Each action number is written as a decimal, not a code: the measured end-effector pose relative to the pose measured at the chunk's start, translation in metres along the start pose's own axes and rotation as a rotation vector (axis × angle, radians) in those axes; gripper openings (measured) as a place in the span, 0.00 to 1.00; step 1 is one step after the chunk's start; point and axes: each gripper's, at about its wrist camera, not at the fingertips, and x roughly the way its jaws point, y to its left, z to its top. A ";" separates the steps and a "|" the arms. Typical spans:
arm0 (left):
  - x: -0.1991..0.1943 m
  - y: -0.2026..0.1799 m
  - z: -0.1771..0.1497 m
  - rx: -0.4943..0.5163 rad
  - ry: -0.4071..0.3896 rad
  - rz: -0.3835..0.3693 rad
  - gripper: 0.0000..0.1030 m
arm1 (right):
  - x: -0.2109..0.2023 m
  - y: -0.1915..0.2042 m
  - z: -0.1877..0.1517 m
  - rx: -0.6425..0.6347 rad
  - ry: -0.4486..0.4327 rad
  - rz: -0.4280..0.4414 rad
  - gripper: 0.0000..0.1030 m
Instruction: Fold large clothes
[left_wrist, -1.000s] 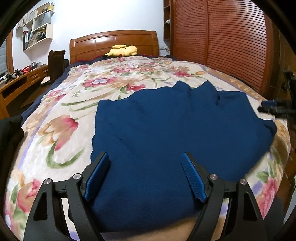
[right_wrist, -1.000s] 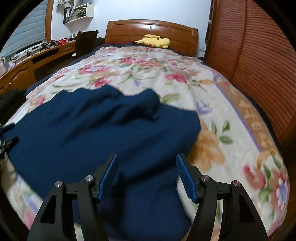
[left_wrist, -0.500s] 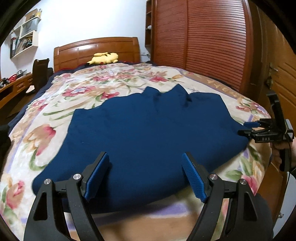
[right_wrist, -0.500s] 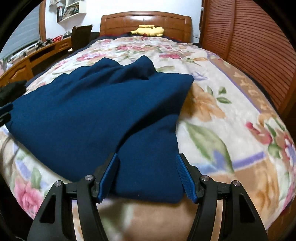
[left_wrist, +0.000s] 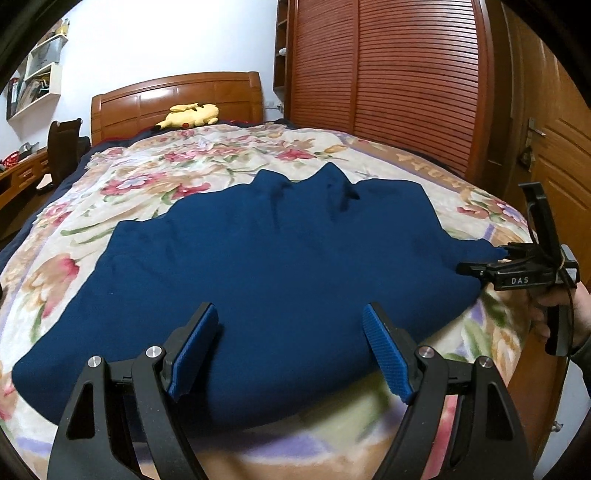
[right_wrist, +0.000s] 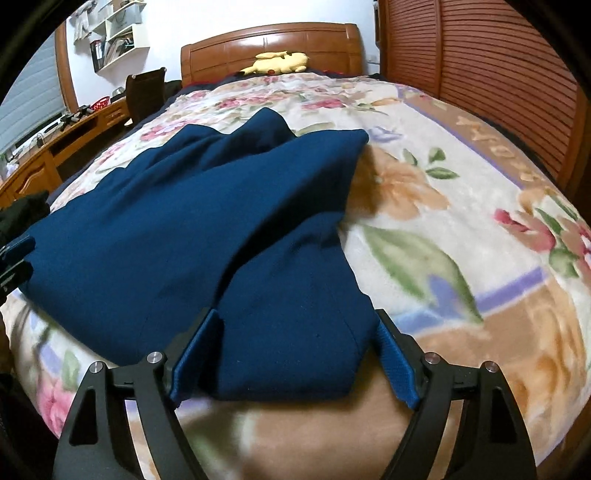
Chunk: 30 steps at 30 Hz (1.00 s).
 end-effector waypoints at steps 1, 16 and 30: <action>0.001 -0.001 0.000 0.001 0.001 -0.002 0.79 | 0.000 0.001 -0.001 -0.002 -0.001 -0.004 0.81; 0.027 -0.014 0.000 0.017 0.071 0.001 0.79 | -0.004 -0.002 -0.006 0.076 0.009 0.055 0.69; 0.027 -0.015 -0.003 0.008 0.073 0.026 0.79 | -0.014 0.004 -0.006 0.081 -0.038 0.122 0.29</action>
